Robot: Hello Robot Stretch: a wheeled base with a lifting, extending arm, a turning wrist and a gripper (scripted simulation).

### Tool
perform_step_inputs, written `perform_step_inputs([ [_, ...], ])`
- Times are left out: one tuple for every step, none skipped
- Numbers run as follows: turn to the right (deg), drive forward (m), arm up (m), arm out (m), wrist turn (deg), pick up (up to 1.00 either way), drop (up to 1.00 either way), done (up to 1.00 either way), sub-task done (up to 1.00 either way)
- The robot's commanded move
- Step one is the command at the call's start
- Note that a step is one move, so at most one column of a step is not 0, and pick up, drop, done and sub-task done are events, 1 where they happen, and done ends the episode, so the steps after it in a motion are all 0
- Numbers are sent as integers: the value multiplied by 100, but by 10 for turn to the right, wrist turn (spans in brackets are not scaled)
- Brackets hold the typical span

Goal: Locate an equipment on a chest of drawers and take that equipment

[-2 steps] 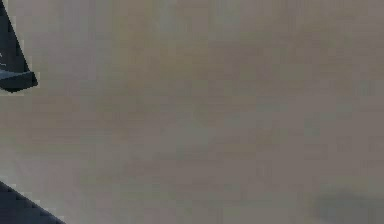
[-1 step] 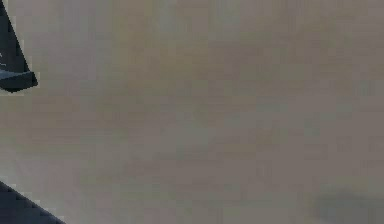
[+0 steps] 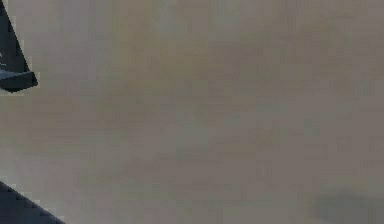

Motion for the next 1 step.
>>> perform_step_inputs([
  [0,0,10,0,0,0,0,0,0],
])
